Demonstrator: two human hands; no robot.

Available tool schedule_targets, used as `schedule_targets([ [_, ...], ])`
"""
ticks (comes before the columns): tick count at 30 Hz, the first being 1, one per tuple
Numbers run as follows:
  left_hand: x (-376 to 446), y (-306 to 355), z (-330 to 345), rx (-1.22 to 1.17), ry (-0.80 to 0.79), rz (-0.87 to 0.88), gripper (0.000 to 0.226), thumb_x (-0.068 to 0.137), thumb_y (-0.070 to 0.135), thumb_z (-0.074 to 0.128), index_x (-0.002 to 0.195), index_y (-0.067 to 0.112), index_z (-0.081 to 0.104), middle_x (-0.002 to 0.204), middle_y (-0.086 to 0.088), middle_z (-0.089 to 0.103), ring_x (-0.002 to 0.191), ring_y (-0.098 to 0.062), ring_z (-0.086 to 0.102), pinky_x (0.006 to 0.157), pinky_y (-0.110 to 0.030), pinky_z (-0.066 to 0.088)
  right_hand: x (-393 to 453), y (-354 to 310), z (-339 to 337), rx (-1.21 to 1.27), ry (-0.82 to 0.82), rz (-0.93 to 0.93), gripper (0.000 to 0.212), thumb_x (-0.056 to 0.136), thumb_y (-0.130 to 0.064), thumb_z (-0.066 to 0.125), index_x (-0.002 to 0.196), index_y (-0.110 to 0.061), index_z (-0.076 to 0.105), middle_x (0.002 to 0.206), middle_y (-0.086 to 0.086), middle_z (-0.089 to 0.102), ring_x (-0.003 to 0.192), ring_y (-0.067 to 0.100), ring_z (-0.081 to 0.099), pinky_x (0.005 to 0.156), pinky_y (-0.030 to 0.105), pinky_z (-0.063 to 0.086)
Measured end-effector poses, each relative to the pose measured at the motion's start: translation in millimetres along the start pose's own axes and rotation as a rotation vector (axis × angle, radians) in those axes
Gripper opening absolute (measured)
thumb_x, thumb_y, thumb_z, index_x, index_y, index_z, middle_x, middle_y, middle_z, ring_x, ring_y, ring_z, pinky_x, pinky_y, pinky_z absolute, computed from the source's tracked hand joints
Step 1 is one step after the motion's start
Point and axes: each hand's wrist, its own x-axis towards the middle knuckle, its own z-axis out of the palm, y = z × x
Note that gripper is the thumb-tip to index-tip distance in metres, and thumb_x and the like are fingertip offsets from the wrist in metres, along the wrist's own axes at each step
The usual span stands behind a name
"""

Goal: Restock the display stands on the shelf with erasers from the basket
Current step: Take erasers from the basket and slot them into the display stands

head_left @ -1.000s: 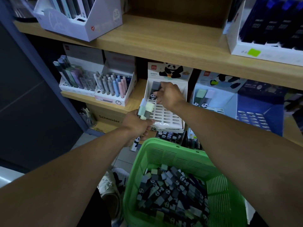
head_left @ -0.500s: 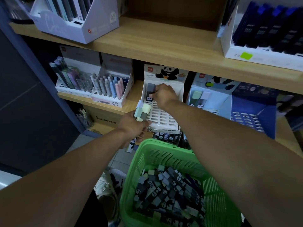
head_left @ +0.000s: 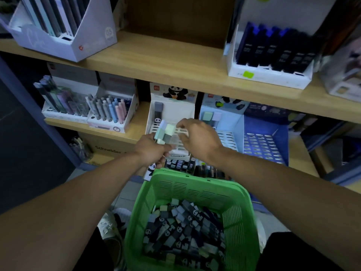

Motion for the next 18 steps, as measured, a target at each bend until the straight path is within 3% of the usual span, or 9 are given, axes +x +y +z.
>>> schedule_targets([
  [4, -10, 5, 21, 0.029, -0.146, -0.081, 0.016, 0.088, 0.011, 0.075, 0.094, 0.004, 0.062, 0.062, -0.009, 0.059, 0.043, -0.015, 0.046, 0.041, -0.026, 0.038, -43, 30, -9, -0.099, -0.204, 0.167, 0.053, 0.098, -0.035, 0.055, 0.148, -0.021, 0.041, 0.154, 0.005, 0.039, 0.14, 0.027, 0.034, 0.115, 0.043, 0.033],
  [8, -15, 9, 39, 0.068, -0.247, -0.125, 0.015, 0.089, 0.01, 0.074, 0.094, 0.007, 0.06, 0.064, -0.009, 0.059, 0.046, -0.016, 0.045, 0.042, -0.025, 0.036, -59, 49, -11, -0.11, -0.403, 0.246, 0.078, 0.096, -0.056, 0.053, 0.158, -0.023, 0.021, 0.167, 0.008, 0.009, 0.153, 0.029, 0.009, 0.123, 0.05, 0.013],
  [12, -16, 9, 52, 0.146, -0.348, -0.166, 0.008, 0.091, 0.012, 0.072, 0.093, 0.009, 0.064, 0.066, -0.007, 0.058, 0.048, -0.015, 0.045, 0.041, -0.023, 0.035, -70, 63, -14, -0.079, -0.458, 0.25, 0.073, 0.096, -0.047, 0.058, 0.157, -0.023, 0.025, 0.166, 0.008, 0.016, 0.15, 0.028, 0.018, 0.12, 0.045, 0.024],
  [15, -13, 6, 60, 0.171, -0.365, -0.169, 0.016, 0.091, 0.013, 0.072, 0.103, 0.008, 0.065, 0.066, -0.006, 0.059, 0.048, -0.014, 0.047, 0.04, -0.023, 0.036, -75, 70, -16, -0.149, -0.408, 0.209, 0.06, 0.099, -0.037, 0.058, 0.153, -0.025, 0.035, 0.157, 0.004, 0.034, 0.142, 0.026, 0.032, 0.109, 0.043, 0.037],
  [18, -11, 7, 66, 0.172, -0.366, -0.162, 0.021, 0.09, 0.012, 0.073, 0.108, 0.007, 0.063, 0.065, -0.005, 0.06, 0.048, -0.014, 0.047, 0.04, -0.022, 0.036, -75, 71, -16, -0.178, -0.351, 0.233, 0.055, 0.098, -0.047, 0.056, 0.146, -0.026, 0.043, 0.147, 0.002, 0.046, 0.135, 0.024, 0.039, 0.099, 0.043, 0.042],
])
